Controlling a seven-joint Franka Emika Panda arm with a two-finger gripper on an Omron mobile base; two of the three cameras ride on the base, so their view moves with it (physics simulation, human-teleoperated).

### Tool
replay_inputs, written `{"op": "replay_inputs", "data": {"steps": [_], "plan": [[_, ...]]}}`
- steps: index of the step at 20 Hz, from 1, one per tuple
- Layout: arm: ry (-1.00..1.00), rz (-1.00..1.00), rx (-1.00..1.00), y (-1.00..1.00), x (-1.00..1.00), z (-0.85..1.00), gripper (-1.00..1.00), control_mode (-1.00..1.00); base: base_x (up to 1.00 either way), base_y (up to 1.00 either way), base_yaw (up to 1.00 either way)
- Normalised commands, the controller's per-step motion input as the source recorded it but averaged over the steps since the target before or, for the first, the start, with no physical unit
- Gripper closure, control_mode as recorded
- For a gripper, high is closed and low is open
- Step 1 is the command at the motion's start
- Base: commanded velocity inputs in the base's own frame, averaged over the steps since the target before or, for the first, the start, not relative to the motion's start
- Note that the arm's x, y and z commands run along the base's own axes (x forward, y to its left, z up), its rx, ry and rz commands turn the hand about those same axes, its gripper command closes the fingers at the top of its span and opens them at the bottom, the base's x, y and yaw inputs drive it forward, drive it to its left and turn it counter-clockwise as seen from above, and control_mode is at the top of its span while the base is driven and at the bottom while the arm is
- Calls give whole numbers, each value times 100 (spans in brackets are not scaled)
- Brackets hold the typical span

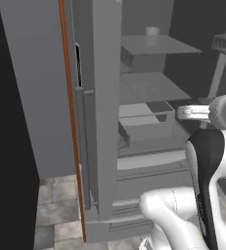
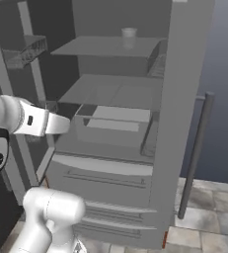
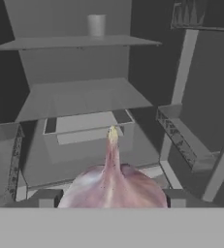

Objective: Pick garlic from the fridge and place it on the plate on the counter.

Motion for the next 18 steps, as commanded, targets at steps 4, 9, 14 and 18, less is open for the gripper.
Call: {"op": "replay_inputs", "data": {"steps": [4,9,14,18], "plan": [[0,0,0,0,0,0,100,100,-94,0,-10],[0,0,0,0,0,0,100,100,-63,-5,-37],[0,0,0,0,0,0,100,100,-19,-45,-53],[0,0,0,0,0,0,100,100,-16,-40,-57]]}}
